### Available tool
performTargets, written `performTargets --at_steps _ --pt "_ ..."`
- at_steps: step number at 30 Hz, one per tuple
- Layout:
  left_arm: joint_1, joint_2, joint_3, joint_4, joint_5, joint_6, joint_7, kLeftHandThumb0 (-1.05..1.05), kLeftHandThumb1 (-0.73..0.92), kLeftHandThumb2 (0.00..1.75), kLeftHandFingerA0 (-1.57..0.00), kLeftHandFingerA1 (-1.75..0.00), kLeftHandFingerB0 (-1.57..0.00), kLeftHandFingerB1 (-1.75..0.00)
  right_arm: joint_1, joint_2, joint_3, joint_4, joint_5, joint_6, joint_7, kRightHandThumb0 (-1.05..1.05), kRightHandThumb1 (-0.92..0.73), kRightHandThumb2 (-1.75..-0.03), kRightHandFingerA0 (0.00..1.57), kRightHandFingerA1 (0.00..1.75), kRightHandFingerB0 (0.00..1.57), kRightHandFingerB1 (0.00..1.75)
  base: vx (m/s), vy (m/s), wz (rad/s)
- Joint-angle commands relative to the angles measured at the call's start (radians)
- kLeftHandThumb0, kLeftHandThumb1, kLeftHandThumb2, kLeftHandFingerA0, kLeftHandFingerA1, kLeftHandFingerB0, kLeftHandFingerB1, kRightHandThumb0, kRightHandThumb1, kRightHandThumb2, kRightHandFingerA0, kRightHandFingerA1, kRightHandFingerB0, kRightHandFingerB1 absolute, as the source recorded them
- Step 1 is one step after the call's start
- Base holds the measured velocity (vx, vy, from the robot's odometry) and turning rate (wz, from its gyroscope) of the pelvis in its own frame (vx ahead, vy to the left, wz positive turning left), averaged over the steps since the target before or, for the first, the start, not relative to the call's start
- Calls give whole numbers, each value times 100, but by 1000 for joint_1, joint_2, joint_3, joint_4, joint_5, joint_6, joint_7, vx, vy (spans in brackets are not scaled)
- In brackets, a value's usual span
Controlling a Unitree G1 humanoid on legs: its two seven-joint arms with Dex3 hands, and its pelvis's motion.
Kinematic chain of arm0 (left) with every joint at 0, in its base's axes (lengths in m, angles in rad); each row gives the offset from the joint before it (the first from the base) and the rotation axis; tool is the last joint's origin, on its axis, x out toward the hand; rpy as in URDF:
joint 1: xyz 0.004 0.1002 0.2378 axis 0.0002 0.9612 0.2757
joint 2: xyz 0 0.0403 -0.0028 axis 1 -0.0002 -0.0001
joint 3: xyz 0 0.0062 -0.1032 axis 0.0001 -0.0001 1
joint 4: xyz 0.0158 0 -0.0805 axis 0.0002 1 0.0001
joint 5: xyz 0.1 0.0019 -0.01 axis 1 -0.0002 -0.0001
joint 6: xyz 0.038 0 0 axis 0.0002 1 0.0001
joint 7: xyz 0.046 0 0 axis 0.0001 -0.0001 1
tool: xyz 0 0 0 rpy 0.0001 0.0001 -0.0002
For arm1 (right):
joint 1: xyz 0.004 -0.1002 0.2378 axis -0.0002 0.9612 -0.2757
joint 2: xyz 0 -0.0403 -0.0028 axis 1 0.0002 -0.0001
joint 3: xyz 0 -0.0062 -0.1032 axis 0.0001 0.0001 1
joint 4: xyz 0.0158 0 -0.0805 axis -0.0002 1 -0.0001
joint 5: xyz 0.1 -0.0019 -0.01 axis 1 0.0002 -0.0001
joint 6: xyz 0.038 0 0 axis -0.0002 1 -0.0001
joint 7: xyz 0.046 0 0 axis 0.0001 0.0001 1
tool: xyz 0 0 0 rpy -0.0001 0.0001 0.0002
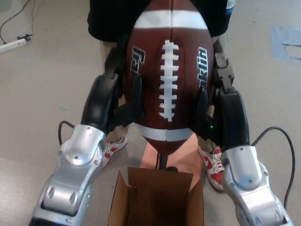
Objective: Use both hands to pick up a football from a person and place it into a container beneath
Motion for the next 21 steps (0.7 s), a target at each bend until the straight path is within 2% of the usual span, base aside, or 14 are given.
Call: performTargets --at_steps 1,3,4,5,10,11,14,15,16,17,18,19,20,21 --pt "-111 -33 5 205 -36 -98 -113 -66 92 84 0 0 0 -1 -99 2 -7 150 -30 -51 19 -86 -92 -120 0 12 0 10 0 0 0" --pt "-144 -34 13 269 -35 -114 -119 -67 92 84 0 0 0 0 -126 1 -21 203 -25 -70 14 -84 -92 -120 0 13 0 11 0 0 0" --pt "-166 -36 20 311 -35 -125 -123 -65 92 90 0 0 0 0 -144 1 -30 237 -21 -84 12 -85 -92 -120 0 12 0 10 0 0 0" --pt "-191 -41 31 359 -40 -136 -128 -79 92 116 0 -8 0 -8 -163 3 -42 277 -12 -101 12 -87 -92 -120 0 10 0 9 0 0 0" --pt "-254 -50 59 490 -39 -182 -141 -79 92 117 0 -9 0 -8 -209 5 -70 373 -2 -131 14 -88 -92 -121 0 9 0 9 0 0 0" --pt "-263 -49 62 510 -34 -191 -142 -69 92 84 0 0 0 -2 -217 6 -75 392 -2 -139 13 -88 -92 -121 0 9 0 8 0 0 0" --pt "-263 -40 62 545 -18 -218 -140 -73 92 83 0 0 0 0 -226 5 -80 427 10 -149 45 -87 -91 -121 0 10 0 9 0 0 0" --pt "-263 -35 65 563 -17 -237 -149 -77 81 101 0 0 0 -1 -225 2 -81 431 11 -150 55 -87 -92 -121 0 11 0 8 0 0 0" --pt "-261 -29 67 580 -18 -257 -159 -77 81 101 0 0 0 -1 -223 0 -81 433 12 -151 63 -87 -92 -121 0 11 0 8 0 0 0" --pt "-256 -4 113 598 -48 -233 -153 -94 85 116 0 -6 0 -4 -216 -29 -106 444 41 -153 104 -79 -92 -78 0 0 0 0 0 0 0" --pt "-255 5 133 609 -60 -224 -151 -94 85 116 0 -6 0 -4 -214 -41 -118 450 54 -156 122 -79 -92 -78 0 0 0 0 0 0 0" --pt "-254 47 173 622 -73 -223 -151 -84 92 73 0 0 0 0 -208 -64 -159 457 84 -145 126 -89 -86 -118 0 9 0 7 0 0 0" --pt "-260 85 209 650 -84 -218 -155 -97 87 117 0 -4 0 -3 -205 -91 -188 469 95 -149 130 -82 -79 -100 0 0 0 0 0 0 0" --pt "-269 109 234 678 -91 -214 -162 -97 87 117 0 -4 0 -3 -206 -112 -204 481 93 -161 133 -82 -79 -100 0 0 0 0 0 0 0"
